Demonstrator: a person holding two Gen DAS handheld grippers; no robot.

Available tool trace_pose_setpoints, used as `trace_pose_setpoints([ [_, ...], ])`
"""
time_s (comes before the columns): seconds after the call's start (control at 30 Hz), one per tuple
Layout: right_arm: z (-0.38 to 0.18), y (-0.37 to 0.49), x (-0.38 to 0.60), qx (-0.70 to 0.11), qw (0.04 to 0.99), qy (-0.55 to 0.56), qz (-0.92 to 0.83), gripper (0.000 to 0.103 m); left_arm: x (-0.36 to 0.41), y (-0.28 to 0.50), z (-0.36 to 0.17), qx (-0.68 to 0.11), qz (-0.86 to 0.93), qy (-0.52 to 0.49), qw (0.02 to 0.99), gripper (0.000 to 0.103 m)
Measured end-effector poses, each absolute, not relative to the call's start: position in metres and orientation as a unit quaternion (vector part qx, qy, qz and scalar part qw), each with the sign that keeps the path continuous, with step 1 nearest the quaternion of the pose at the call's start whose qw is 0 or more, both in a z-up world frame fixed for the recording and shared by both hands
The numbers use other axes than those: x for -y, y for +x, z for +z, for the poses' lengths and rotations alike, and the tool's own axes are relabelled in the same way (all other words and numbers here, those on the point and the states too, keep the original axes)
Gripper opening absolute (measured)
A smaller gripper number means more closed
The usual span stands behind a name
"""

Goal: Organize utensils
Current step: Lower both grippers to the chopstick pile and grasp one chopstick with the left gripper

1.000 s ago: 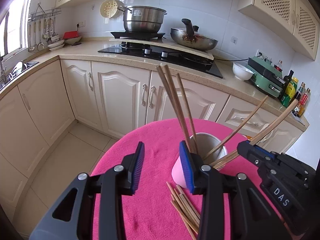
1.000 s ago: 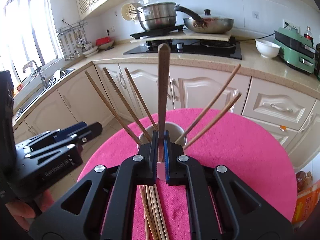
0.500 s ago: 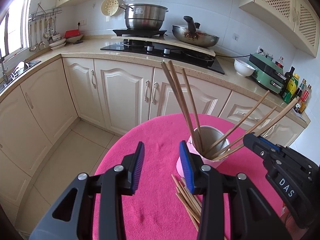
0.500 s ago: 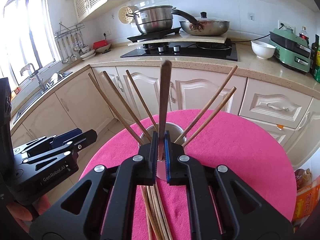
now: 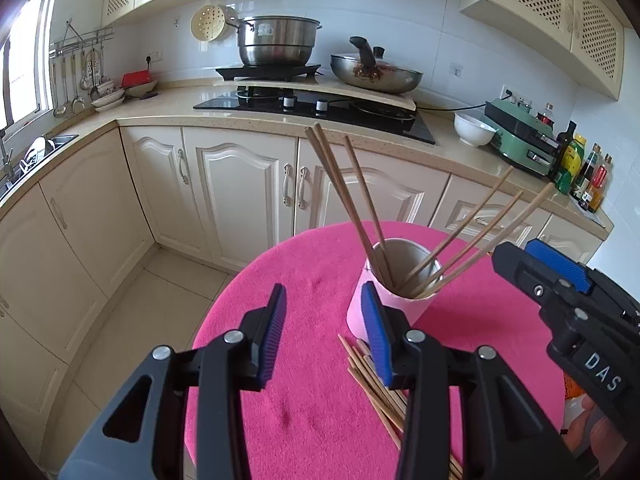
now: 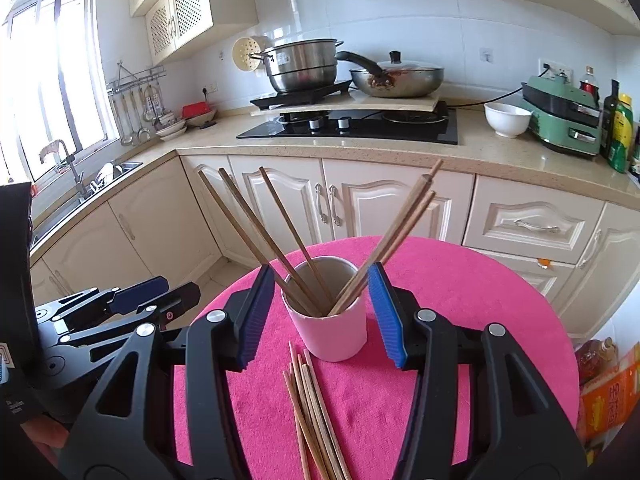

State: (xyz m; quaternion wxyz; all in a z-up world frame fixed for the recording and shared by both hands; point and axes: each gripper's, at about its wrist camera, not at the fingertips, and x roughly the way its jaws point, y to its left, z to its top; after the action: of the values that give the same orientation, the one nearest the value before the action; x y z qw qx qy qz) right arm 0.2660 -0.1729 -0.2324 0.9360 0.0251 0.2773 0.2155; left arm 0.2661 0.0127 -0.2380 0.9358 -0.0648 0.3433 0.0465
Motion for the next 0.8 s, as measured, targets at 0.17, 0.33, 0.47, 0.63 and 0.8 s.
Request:
trace_pose_setpoints([
  [0.17,-0.230,0.253,0.183,-0.272,0.940,0.027,0.205,0.049,-0.010,0.258,-0.244,-0.353,0.039,-0.063,0.933,0.039],
  [0.33,-0.237,0.242,0.198,-0.284,0.941,0.027,0.185,0.049,-0.008,0.253,-0.267,-0.394,0.029,-0.069,0.916,0.040],
  [0.47,-0.249,0.235,0.211,-0.299,0.939,0.030,0.169,0.049,-0.003,0.251,-0.287,-0.418,0.024,-0.071,0.905,0.040],
  [0.63,-0.268,0.230,0.221,-0.324,0.933,0.028,0.155,0.049,0.008,0.256,-0.318,-0.467,0.009,-0.079,0.880,0.040],
  [0.8,-0.289,0.231,0.230,-0.354,0.923,0.027,0.147,0.049,0.026,0.268,-0.356,-0.536,-0.012,-0.095,0.839,0.040],
])
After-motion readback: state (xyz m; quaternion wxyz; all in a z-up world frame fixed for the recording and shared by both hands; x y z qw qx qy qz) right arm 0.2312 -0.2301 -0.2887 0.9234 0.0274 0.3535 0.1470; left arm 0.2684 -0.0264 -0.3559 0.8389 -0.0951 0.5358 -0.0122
